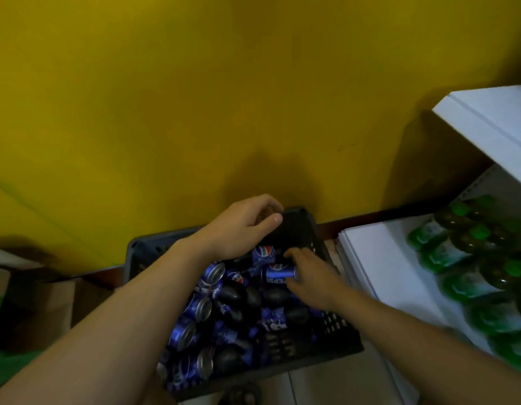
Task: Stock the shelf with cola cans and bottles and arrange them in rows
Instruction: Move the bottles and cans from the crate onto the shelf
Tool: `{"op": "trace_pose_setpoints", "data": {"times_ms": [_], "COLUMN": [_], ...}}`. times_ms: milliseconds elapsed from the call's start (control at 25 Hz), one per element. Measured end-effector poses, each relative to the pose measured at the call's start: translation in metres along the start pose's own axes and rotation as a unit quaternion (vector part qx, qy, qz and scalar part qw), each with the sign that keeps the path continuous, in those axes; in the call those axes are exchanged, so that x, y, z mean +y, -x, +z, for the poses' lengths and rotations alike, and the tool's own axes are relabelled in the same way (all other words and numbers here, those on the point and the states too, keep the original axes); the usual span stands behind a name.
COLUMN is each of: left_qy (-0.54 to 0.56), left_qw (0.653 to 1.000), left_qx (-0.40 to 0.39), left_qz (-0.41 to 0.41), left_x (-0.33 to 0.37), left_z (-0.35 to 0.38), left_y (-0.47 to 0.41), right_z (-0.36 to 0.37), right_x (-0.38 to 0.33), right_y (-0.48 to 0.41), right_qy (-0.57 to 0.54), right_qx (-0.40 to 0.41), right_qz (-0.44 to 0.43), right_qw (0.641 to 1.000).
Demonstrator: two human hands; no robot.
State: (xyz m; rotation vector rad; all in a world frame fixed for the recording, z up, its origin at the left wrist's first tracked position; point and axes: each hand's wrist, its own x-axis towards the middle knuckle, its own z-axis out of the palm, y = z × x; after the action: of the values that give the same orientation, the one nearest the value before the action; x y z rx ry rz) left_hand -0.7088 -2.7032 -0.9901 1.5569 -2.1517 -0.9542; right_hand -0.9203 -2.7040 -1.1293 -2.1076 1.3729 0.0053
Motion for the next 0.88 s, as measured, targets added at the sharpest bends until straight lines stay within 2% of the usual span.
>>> {"op": "trace_pose_setpoints", "data": {"times_ms": [160,280,360,520,640,720,800,880], "left_qy": [-0.005,0.001,-0.002,0.011,0.015,0.009,-0.003,-0.006], "left_qw": [0.999,0.998,0.998,0.995,0.991,0.986,0.980,0.976], "left_qx": [-0.043,-0.054,-0.062,-0.082,-0.110,-0.142,-0.171,-0.184], "left_qz": [-0.017,-0.025,-0.029,-0.063,-0.079,-0.089,-0.102,-0.119], "left_x": [-0.008,-0.011,-0.014,-0.026,-0.029,-0.031,-0.035,-0.040], "left_z": [0.008,0.012,0.012,0.010,0.013,0.013,0.010,0.005], "left_y": [-0.022,-0.031,-0.034,-0.034,-0.031,-0.029,-0.025,-0.019], "right_z": [0.106,0.144,0.147,0.159,0.156,0.141,0.115,0.077], "right_x": [0.056,0.076,0.076,0.087,0.080,0.068,0.053,0.034], "right_y": [-0.029,-0.030,-0.032,-0.037,-0.030,-0.031,-0.034,-0.036], "right_qy": [0.050,0.175,0.168,0.071,0.032,0.003,0.023,0.064], "right_qx": [-0.164,-0.237,-0.279,-0.346,-0.360,-0.363,-0.354,-0.311], "right_qz": [0.133,0.155,0.166,0.203,0.216,0.177,0.125,0.082], "right_qw": [0.976,0.943,0.931,0.913,0.907,0.915,0.927,0.945]}}
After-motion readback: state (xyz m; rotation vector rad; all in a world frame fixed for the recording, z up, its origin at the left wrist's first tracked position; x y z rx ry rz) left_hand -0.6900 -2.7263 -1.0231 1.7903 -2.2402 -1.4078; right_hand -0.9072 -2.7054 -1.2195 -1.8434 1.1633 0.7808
